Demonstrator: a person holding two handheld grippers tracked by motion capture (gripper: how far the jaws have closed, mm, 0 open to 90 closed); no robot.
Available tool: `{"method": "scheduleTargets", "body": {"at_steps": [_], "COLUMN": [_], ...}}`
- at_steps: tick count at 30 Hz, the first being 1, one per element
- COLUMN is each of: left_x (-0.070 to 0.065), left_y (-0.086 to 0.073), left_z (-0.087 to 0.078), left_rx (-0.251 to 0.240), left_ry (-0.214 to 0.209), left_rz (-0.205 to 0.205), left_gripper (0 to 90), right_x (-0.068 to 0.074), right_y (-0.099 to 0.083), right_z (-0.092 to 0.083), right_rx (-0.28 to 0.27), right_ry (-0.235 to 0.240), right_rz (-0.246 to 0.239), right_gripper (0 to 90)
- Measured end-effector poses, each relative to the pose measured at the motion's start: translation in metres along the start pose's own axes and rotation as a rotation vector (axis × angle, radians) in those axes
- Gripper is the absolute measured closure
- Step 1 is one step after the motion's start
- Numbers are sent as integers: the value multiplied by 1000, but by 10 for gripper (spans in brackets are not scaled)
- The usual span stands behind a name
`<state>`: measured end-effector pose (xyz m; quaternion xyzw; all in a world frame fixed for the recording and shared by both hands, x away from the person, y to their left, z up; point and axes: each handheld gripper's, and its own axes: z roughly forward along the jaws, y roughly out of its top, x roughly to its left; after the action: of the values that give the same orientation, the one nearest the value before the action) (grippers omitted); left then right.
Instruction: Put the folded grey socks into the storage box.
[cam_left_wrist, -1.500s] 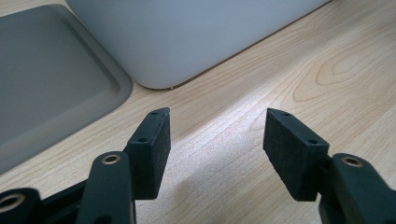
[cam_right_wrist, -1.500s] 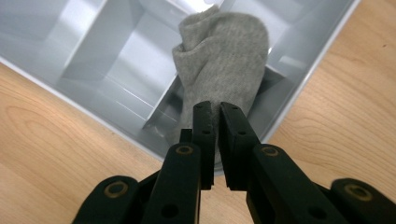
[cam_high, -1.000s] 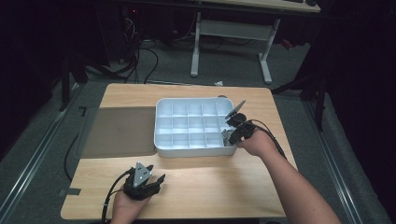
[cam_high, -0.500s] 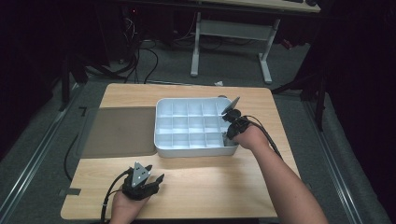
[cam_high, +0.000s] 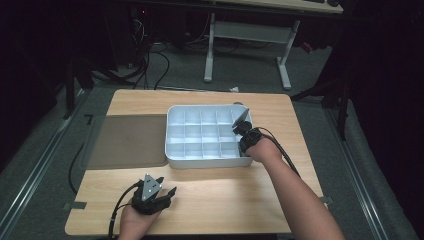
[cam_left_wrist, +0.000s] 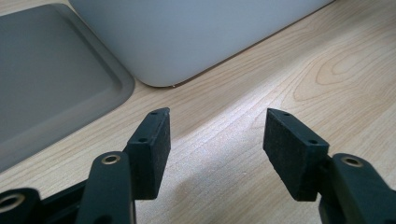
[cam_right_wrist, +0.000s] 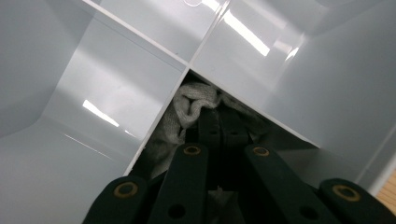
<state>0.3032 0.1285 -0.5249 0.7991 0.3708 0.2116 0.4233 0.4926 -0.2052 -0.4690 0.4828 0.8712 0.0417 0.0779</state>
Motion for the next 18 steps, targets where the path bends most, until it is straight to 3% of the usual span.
{"method": "scheduleTargets", "body": {"at_steps": [7, 18], "left_x": [-1, -3], "left_y": [1, 4], "left_z": [1, 3], "left_rx": [6, 11], "left_ry": [-5, -19], "left_rz": [-2, 1], "left_gripper": [419, 419], "right_x": [-2, -14], "right_y": [-3, -26], "right_z": [-12, -53], "right_rx": [-17, -135], "right_ry": [16, 54], "right_rz": [36, 64], "right_gripper": [843, 759]}}
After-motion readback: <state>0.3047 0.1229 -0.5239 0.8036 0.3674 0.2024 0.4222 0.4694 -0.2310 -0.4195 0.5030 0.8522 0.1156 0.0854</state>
